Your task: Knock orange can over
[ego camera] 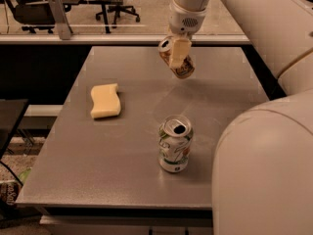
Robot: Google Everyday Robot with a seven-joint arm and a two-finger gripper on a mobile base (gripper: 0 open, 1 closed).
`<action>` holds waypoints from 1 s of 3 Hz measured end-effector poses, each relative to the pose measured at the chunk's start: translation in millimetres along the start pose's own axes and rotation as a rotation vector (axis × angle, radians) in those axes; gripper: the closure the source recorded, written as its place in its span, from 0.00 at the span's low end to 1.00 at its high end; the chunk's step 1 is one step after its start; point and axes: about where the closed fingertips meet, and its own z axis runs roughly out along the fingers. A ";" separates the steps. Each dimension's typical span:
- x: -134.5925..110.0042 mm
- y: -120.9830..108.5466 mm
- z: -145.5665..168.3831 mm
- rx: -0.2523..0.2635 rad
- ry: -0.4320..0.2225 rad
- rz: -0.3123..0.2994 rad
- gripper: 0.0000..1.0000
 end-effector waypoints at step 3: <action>6.7 47.5 22.3 -0.086 0.182 -0.204 0.53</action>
Offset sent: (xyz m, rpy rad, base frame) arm -0.0562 -0.0147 -0.0360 -0.2816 0.0517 0.1753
